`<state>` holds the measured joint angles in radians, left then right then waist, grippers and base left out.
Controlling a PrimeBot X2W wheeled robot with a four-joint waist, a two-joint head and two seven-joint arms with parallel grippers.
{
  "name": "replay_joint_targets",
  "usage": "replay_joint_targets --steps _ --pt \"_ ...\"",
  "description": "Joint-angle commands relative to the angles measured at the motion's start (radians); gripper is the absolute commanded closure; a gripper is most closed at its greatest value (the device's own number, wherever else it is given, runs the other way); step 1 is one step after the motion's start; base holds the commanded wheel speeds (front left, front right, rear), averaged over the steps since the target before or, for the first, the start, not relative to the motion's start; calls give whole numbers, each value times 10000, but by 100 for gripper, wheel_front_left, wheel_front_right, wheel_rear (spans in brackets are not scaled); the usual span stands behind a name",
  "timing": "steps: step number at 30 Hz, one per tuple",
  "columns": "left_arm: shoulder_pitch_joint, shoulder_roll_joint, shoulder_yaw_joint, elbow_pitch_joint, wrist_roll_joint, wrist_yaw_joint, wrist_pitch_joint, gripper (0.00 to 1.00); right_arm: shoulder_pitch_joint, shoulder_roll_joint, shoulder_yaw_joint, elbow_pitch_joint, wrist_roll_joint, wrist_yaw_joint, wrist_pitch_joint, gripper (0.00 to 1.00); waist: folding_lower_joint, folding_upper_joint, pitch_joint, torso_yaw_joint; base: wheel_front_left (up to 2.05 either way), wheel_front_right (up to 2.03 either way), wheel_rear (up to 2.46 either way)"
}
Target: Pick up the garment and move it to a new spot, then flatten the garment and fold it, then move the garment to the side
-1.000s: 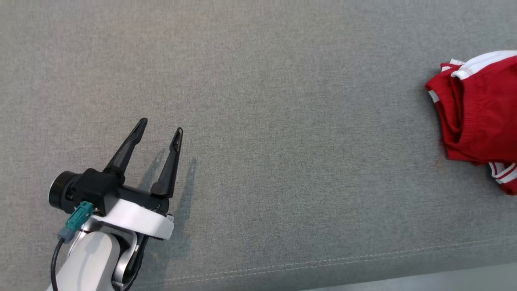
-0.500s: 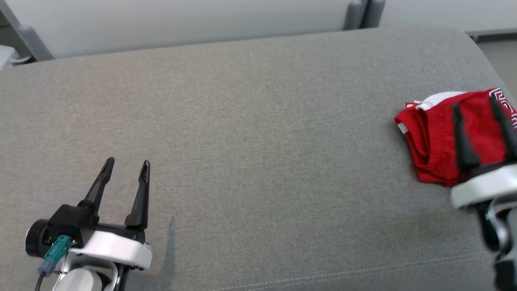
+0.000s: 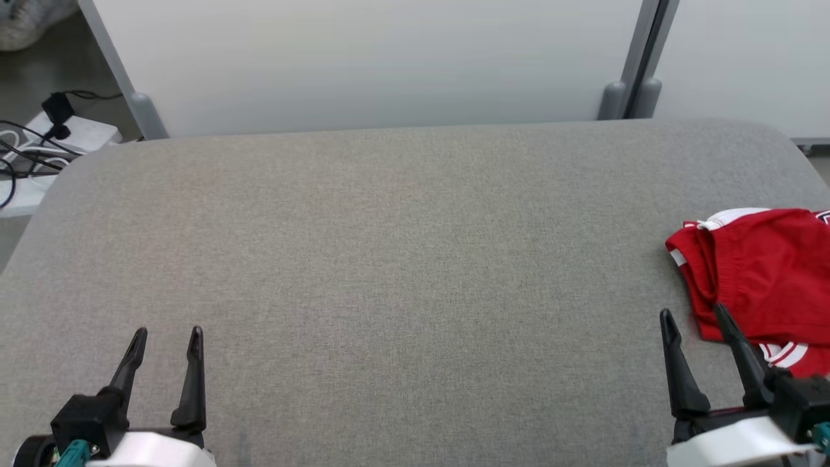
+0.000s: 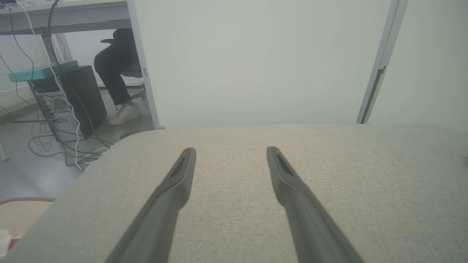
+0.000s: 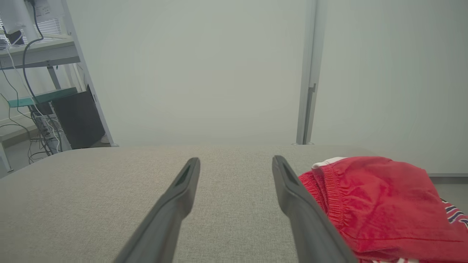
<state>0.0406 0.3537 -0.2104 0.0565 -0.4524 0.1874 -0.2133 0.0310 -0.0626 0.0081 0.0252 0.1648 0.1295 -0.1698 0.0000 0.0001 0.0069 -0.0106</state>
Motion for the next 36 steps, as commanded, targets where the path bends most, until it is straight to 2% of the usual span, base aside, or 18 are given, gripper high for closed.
replay_joint_targets --steps 1,10,25,26,30,34,36 --pt "-235 249 413 -274 -88 124 -105 0 -32 -59 151 -461 -161 12 66 0 0 -1 -138 114 0 0 0" --pt "175 340 347 -567 -63 303 78 0 500 81 -19 -1078 -290 12 371 0 0 -1 -226 175 0 0 0" --pt "212 361 164 -763 -14 455 239 0 553 120 -25 -1315 -242 12 485 0 0 -1 -203 213 0 0 0" --pt "555 89 -226 -458 -3 343 282 100 808 232 -271 -961 -173 -2 462 100 0 -1 -204 212 0 0 0" --pt "570 -102 -252 -274 -233 281 331 100 848 261 -237 -742 122 -2 465 100 1 -1 -199 210 0 0 0" --pt "520 -187 -146 -223 -624 174 421 100 779 213 -241 -653 654 -1 521 100 22 -1 -215 207 0 0 0" --pt "489 -229 -95 -186 -816 118 465 100 739 191 -237 -596 911 -1 546 100 15 -1 -213 205 0 0 0"
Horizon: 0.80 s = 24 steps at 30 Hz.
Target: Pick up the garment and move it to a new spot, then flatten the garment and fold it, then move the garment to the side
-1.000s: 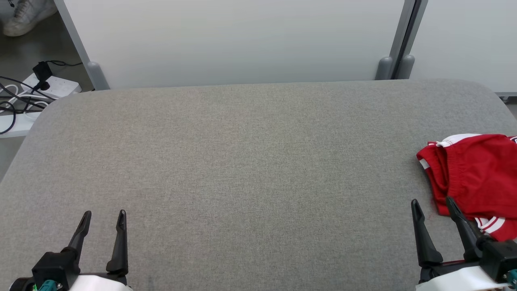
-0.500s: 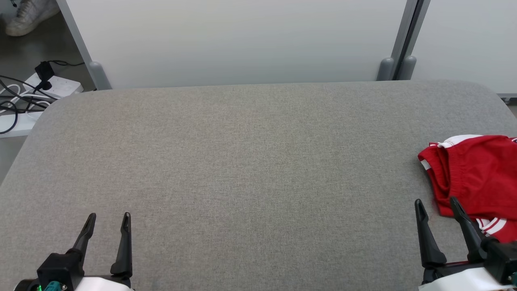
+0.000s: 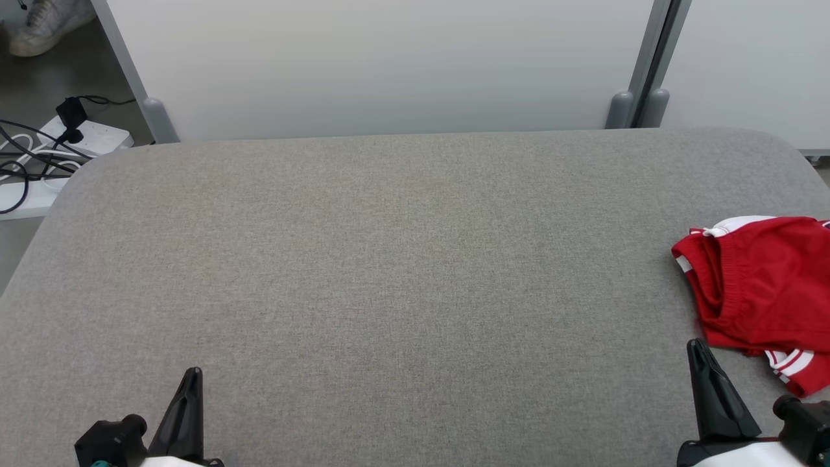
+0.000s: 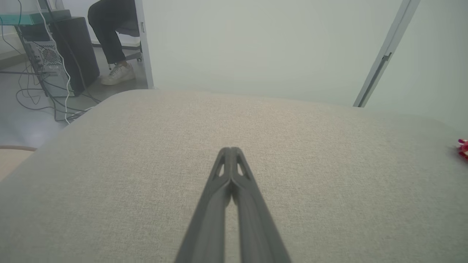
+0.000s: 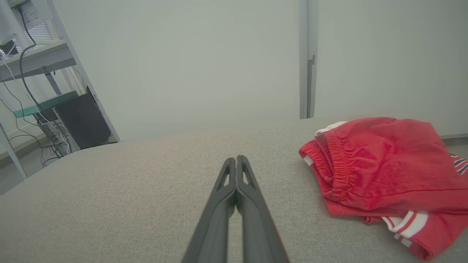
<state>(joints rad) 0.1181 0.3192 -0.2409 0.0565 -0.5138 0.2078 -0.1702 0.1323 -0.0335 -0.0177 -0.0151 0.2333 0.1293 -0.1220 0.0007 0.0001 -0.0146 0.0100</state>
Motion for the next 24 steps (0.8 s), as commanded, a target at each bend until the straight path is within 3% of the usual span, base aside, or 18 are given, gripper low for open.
replay_joint_targets --steps 1,24 --pt "-304 94 235 -164 -298 -112 55 100 -296 -110 25 -162 354 1 81 100 2 -1 9 -1 0 0 0" --pt "-731 -413 835 327 -2468 -782 563 100 -735 -269 30 407 3193 4 373 100 -6 -1 53 -21 0 0 0"
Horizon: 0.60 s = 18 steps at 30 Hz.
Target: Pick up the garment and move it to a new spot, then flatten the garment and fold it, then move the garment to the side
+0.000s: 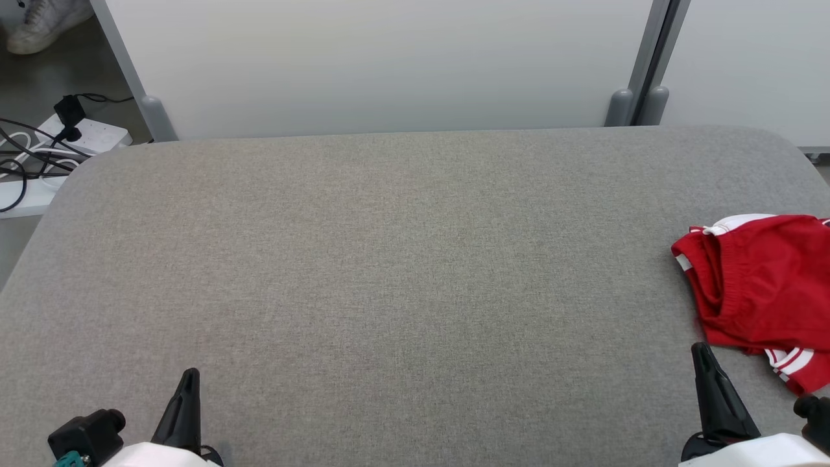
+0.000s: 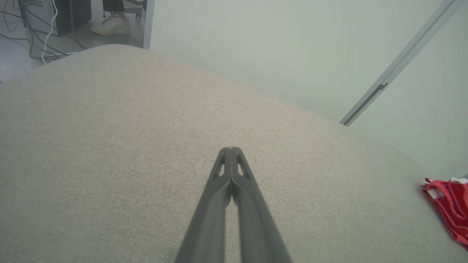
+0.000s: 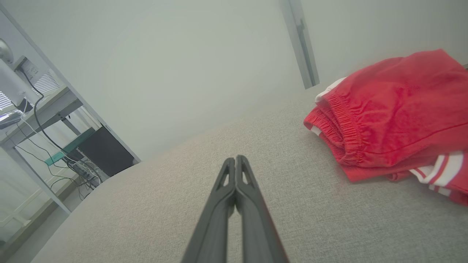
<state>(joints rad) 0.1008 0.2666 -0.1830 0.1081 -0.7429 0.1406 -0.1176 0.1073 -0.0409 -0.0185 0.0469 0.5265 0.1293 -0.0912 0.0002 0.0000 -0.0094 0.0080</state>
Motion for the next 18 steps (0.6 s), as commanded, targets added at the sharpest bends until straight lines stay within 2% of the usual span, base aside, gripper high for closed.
replay_joint_targets --steps 1,18 --pt "-576 90 282 -169 -271 -139 60 100 -504 -200 36 -190 383 4 79 100 -2 0 2 -2 0 0 0" --pt "-851 -302 745 101 -1857 -618 448 100 -799 -273 -19 204 2428 6 340 100 -2 0 26 -16 0 0 0"
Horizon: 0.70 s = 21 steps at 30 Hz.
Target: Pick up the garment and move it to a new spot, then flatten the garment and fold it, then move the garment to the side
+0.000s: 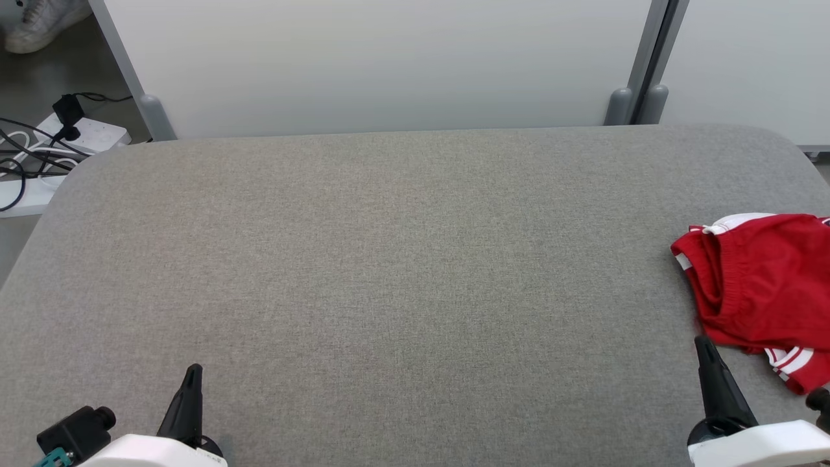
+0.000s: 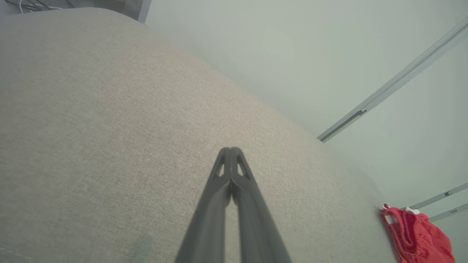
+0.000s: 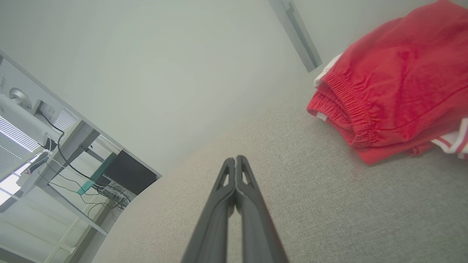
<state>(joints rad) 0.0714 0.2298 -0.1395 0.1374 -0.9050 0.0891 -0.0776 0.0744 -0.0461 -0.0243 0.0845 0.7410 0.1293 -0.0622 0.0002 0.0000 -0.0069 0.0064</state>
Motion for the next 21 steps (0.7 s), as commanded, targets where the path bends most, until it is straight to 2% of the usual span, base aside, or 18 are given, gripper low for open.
replay_joint_targets --steps 1,21 --pt "-574 43 338 -176 -333 -131 71 100 -487 -224 34 -148 406 6 67 100 -1 0 3 -2 0 0 0" --pt "-884 -406 869 143 -2094 -665 516 100 -820 -276 -68 296 2657 8 392 100 -1 0 28 -18 0 0 0"
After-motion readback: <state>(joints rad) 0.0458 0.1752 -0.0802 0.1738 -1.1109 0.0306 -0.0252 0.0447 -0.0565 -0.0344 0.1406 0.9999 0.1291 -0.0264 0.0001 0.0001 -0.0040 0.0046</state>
